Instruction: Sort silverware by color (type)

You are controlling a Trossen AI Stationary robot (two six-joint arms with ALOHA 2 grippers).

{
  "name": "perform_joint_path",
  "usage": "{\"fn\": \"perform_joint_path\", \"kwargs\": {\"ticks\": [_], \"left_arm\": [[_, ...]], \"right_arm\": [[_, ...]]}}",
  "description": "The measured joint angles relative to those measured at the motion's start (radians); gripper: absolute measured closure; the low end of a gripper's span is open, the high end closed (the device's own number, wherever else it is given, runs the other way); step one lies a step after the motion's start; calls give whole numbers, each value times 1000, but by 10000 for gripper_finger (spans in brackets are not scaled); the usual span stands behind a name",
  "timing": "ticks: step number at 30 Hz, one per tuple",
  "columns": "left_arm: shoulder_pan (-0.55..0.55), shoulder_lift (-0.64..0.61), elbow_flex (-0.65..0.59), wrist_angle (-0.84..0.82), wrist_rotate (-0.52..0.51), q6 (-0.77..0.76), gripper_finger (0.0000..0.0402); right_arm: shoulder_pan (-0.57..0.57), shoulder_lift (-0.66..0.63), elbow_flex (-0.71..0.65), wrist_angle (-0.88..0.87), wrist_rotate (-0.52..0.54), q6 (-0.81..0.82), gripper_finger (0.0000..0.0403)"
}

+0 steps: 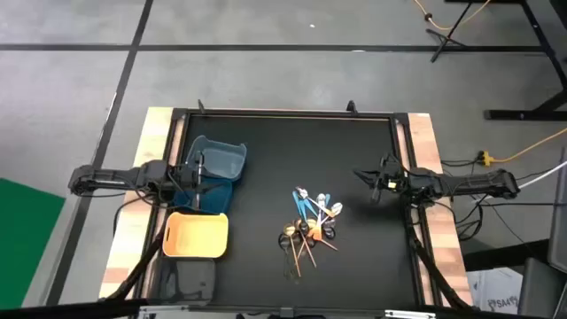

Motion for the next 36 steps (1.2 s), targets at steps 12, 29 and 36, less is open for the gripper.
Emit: {"fn": "perform_joint_path", "kwargs": {"ticks": [12,29,36], "left_arm": [[0,0,0,0,0,0,342],[0,0,0,0,0,0,342],[0,0,0,0,0,0,342]], "right_arm": [[0,0,0,0,0,0,400],[0,0,0,0,0,0,400],[0,0,0,6,17,0,400]]}}
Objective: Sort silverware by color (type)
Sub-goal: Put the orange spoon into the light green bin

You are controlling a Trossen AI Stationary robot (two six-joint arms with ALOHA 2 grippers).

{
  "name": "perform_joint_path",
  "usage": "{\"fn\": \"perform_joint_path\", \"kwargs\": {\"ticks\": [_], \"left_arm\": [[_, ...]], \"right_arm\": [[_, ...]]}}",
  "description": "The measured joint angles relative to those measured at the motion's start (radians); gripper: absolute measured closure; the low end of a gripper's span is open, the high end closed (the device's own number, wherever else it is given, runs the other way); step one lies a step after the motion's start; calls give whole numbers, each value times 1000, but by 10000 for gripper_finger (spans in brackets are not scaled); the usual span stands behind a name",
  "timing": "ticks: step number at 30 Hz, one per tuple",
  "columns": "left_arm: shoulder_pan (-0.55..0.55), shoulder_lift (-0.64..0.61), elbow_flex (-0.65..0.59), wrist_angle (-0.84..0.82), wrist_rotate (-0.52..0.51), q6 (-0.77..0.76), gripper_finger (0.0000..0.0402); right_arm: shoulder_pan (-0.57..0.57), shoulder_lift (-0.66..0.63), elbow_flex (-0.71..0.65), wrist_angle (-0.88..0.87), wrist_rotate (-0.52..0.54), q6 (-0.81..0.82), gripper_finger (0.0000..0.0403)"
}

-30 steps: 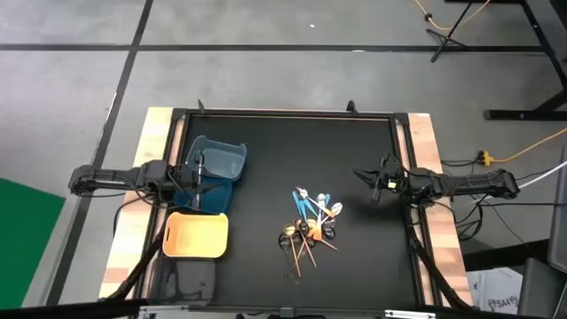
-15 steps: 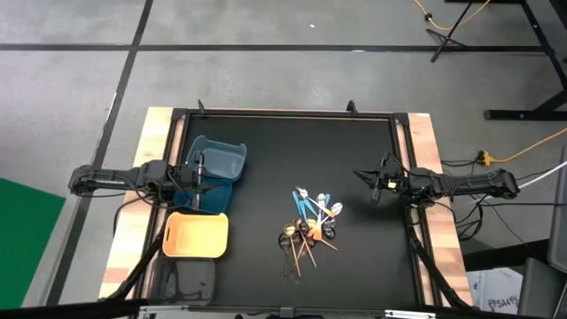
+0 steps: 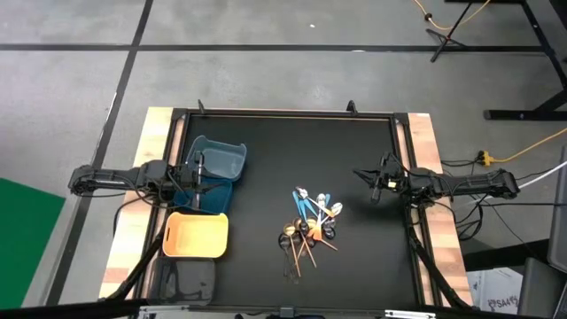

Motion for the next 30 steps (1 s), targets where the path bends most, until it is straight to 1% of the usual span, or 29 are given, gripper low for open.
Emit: {"fn": "perform_joint_path", "kwargs": {"ticks": [19,23,26,30], "left_arm": [[0,0,0,0,-2,1,342],[0,0,0,0,-2,1,342],[0,0,0,0,-2,1,342],[0,0,0,0,-3,1,342]], "right_arm": [[0,0,0,1,1,0,400],[0,0,0,11,-26,1,399],[0,0,0,41,-59,1,381],[0,0,0,89,-66,3,327]]}}
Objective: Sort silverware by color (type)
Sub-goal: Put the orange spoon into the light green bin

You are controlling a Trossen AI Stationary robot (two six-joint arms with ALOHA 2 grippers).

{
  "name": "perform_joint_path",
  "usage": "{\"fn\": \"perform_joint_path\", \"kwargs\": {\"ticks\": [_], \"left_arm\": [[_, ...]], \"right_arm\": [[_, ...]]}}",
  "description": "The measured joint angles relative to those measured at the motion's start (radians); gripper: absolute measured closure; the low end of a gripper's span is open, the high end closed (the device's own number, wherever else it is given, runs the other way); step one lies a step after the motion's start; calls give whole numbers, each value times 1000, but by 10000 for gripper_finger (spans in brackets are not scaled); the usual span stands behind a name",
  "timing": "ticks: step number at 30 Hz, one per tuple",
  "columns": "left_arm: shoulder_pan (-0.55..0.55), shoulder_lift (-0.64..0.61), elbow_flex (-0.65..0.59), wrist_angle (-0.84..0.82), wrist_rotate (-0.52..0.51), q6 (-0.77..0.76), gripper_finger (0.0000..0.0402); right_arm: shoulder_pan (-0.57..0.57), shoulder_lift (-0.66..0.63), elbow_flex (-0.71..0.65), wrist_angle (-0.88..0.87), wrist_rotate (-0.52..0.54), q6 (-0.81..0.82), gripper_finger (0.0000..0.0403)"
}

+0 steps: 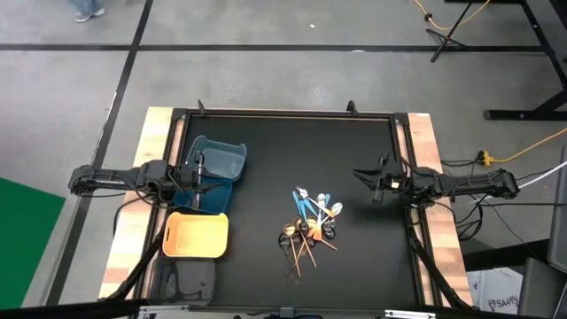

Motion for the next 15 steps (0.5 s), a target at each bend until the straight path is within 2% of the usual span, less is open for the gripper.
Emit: {"fn": "perform_joint_path", "kwargs": {"ticks": [6,10,15], "left_arm": [[0,0,0,0,0,-6,342],[0,0,0,4,0,-7,342],[0,0,0,43,-1,-7,342]], "right_arm": [[0,0,6,89,-8,68,260],[0,20,75,93,-63,79,250],[0,161,218,85,-61,44,249]]}}
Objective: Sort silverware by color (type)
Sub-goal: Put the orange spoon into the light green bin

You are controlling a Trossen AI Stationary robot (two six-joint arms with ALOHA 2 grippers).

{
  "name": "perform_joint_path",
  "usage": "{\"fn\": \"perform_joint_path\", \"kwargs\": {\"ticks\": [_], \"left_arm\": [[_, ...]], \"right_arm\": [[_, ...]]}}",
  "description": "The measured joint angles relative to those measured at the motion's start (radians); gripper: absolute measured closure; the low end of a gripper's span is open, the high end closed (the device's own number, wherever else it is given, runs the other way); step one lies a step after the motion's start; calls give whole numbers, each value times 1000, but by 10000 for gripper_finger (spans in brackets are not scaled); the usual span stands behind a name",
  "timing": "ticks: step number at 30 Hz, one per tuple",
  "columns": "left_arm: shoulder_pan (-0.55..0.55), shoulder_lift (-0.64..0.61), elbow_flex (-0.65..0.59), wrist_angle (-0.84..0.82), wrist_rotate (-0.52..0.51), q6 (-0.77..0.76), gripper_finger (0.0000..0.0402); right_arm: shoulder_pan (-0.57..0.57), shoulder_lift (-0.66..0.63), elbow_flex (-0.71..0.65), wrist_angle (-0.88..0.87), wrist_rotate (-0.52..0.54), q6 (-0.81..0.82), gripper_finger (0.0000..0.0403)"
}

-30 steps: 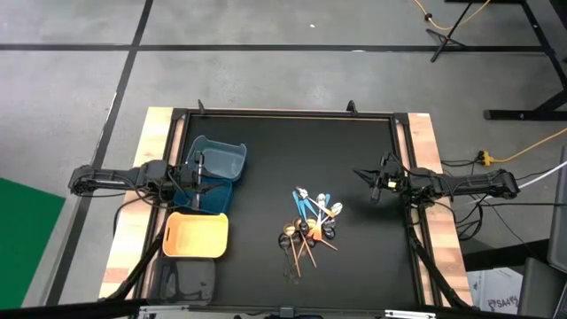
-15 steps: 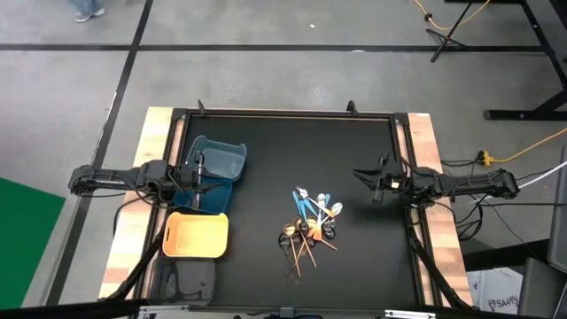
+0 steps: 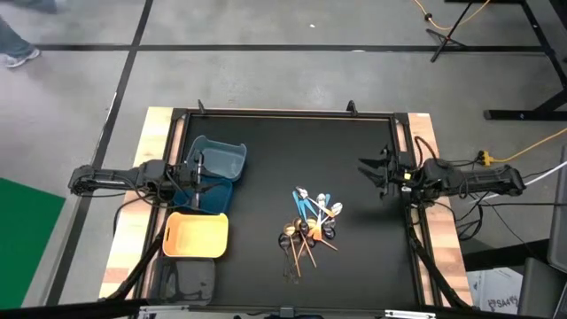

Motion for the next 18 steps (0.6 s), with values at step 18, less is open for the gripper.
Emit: {"fn": "perform_joint_path", "kwargs": {"ticks": [18], "left_arm": [[0,0,0,109,0,0,342]], "right_arm": [[0,812,394,-234,3,16,249]]}}
